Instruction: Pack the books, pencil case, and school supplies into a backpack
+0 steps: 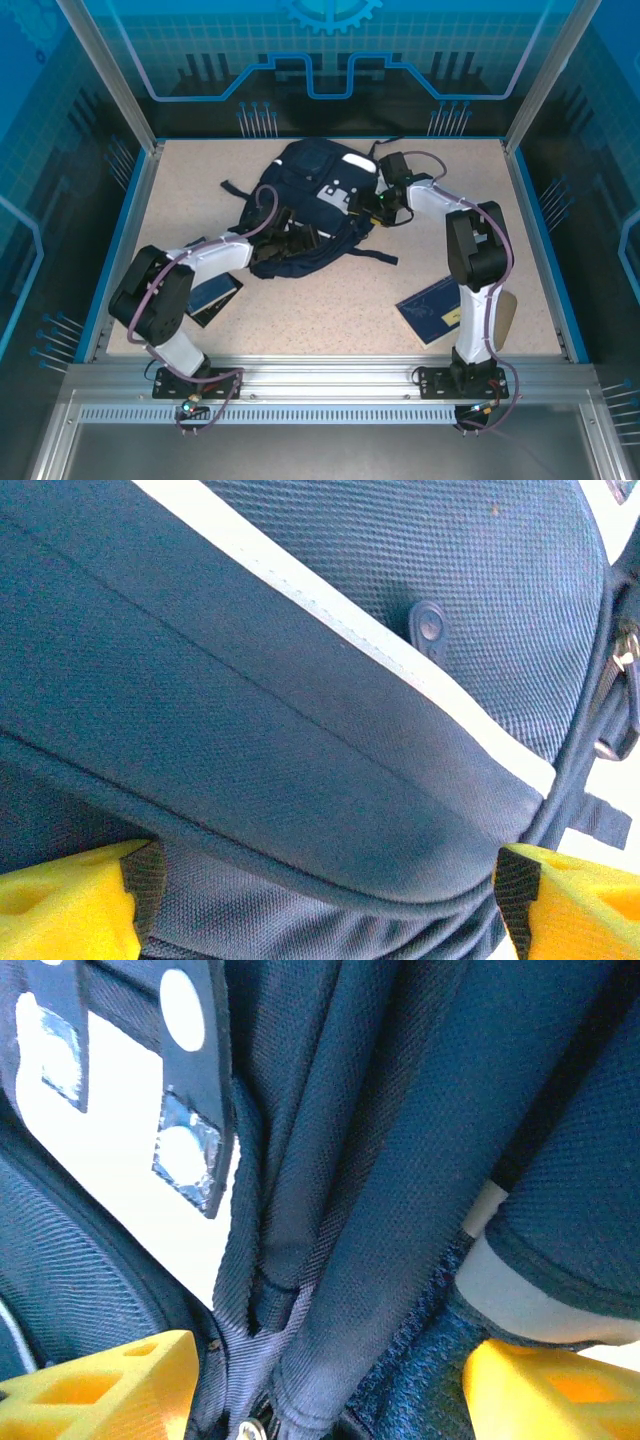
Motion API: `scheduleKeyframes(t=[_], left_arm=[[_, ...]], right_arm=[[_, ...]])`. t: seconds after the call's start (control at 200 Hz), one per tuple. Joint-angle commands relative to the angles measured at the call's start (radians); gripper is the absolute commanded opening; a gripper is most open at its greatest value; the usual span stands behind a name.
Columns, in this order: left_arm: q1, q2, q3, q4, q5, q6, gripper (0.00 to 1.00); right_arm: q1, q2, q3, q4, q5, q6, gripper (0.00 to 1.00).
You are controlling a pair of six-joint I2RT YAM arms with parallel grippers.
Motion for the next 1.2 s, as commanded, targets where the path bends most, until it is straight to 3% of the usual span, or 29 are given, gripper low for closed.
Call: scheduleKeyframes(t=[0.0,0.2,0.295,0.385,0.625,0.935,1.19], left_arm=[[-0.031,-0.052,-0.044,-0.037,0.096,0.033,0.88],[-0.056,-0.108,0.081,-0.266,0.086,0.199,0.91],[-0.075,-0.117,0.160,-0.392,0.034,0.346,0.98],[-0.123,-0.109,0.240,-0.489,-0.048,0.492,0.99],[-0.218,0.061,0.440,-0.593,-0.253,0.683,0.99],[-0.233,0.306,0.661,-0.669,-0.317,0.683,0.68],[-0.234,0.375,0.672,-0.678,-0.341,0.682,0.61]], right_arm=[[0.008,-0.046,0.011,-0.022,-0.060,-0.023,0.73],[-0.028,-0.208,-0.083,-0.062,0.002,-0.022,0.80],[-0.044,-0.311,-0.169,-0.071,0.034,-0.036,0.89],[-0.056,-0.408,-0.259,-0.071,0.068,-0.047,0.99],[-0.112,-0.594,-0.457,-0.047,0.092,-0.021,1.00],[-0.193,-0.632,-0.531,-0.043,0.044,0.022,1.00],[-0.200,-0.639,-0.556,-0.027,0.020,0.036,1.00]])
